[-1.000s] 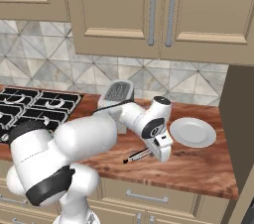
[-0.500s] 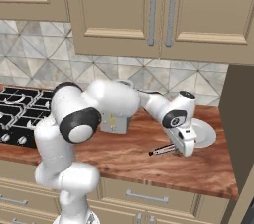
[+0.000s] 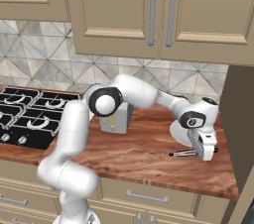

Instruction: Pick up the tongs from the counter and place them near the plate next to the oven.

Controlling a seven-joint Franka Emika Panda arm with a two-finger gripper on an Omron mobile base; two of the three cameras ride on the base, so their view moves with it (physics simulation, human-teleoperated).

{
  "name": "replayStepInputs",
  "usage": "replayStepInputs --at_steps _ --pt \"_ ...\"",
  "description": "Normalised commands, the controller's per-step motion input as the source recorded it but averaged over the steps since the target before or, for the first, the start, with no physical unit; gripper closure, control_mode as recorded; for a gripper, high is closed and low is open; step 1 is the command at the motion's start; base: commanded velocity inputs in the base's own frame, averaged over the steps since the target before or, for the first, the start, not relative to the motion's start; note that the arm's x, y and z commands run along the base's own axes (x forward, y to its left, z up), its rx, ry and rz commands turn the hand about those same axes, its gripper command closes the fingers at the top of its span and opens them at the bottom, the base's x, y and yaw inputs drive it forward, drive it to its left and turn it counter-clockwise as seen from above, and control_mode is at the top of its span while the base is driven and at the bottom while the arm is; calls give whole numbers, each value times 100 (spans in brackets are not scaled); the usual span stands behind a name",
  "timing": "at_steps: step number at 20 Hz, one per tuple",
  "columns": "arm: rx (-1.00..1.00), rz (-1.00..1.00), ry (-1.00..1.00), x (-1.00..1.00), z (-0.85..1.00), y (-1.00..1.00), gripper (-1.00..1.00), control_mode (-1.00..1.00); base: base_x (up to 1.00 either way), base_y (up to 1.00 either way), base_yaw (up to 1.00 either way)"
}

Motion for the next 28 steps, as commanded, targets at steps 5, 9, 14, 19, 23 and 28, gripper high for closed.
replayStepInputs --at_steps 5,9,14,19,23,28 --pt "0 -16 0 6 -33 -50 100 -100 0 0 0" --pt "0 -12 0 17 -6 -6 -100 -100 0 0 0" --pt "-1 -11 0 -2 0 2 -100 -100 0 0 0" --pt "-4 -13 0 -59 2 33 -100 -100 0 0 0" --pt "-4 -17 -4 -85 32 64 -100 -100 0 0 0" --pt "-7 -18 -9 -84 47 85 -100 -100 0 0 0"
